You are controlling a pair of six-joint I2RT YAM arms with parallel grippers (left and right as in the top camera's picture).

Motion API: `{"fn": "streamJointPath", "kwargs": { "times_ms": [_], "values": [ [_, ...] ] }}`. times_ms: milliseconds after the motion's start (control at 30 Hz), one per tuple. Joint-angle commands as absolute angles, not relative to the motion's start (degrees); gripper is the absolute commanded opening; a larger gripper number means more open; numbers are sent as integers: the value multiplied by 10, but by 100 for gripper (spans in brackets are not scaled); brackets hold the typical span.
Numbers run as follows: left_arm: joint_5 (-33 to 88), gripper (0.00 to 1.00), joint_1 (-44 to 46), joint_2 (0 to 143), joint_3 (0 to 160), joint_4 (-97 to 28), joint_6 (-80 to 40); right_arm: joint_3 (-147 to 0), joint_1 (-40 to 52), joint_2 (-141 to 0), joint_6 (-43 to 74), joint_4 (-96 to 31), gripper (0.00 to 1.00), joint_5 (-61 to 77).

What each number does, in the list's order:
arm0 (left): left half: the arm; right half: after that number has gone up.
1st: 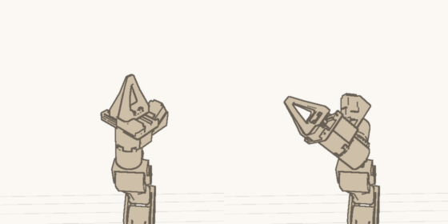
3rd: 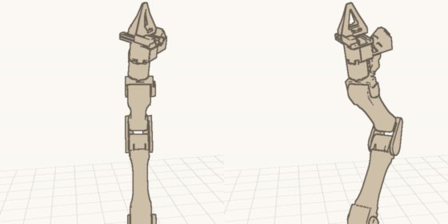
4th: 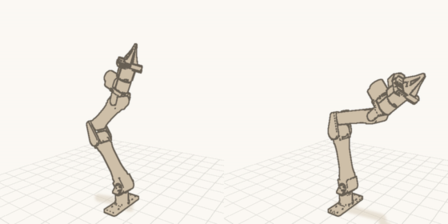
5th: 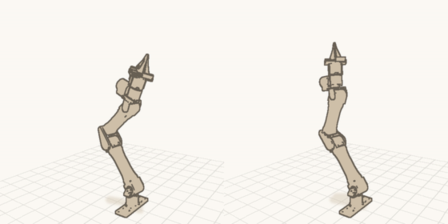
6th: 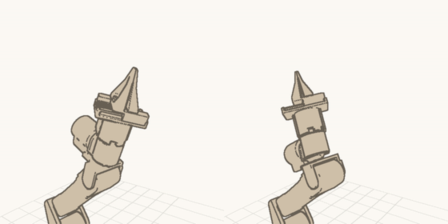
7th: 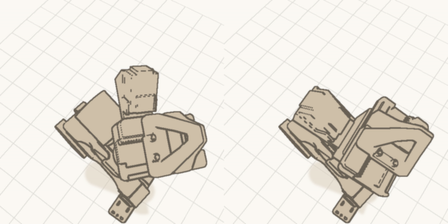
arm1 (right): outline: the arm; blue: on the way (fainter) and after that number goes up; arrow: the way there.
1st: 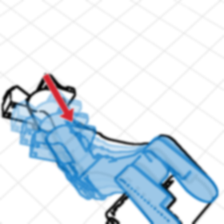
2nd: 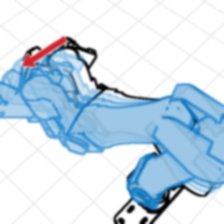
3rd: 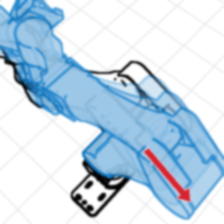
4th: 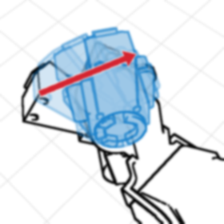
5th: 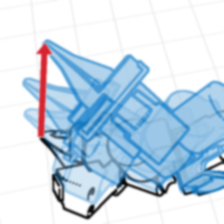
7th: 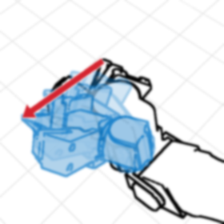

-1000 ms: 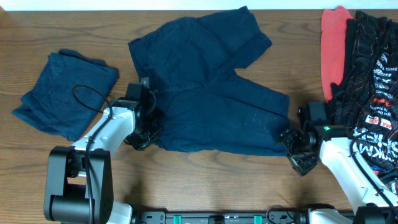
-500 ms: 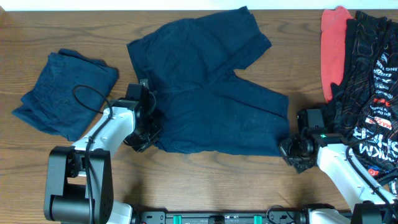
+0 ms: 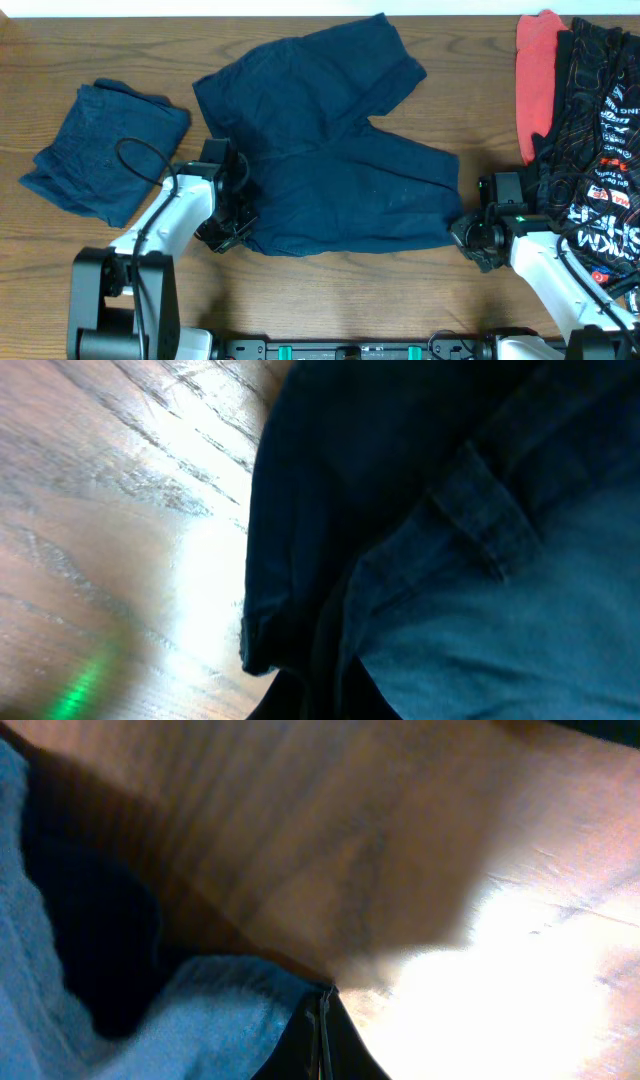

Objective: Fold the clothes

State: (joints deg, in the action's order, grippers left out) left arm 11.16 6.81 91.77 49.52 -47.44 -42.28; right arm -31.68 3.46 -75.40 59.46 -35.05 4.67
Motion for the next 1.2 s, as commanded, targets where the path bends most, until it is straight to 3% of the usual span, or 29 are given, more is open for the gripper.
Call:
{"fn": "streamJointPath", "kwargs": {
  "times_ms": [0,100,433,500,900,1100,1167],
  "values": [
    [98,6,67,901,492,-479,-409,-328,41,-724,551,-356,1,35],
    [98,6,67,901,492,-477,-409,-328,41,-700,525,-356,5,57],
    [98,6,67,901,492,-475,-407,-328,42,-676,524,-396,63,114],
    [98,6,67,901,492,-475,-407,-325,42,-680,542,-401,70,103],
    [98,6,67,901,492,-473,-407,-288,42,-729,596,-305,74,66],
    [97,6,67,902,492,-473,-407,-288,57,-769,598,-300,72,76],
    [97,6,67,902,492,-473,-407,-288,64,-778,598,-298,67,80]
  ]
}}
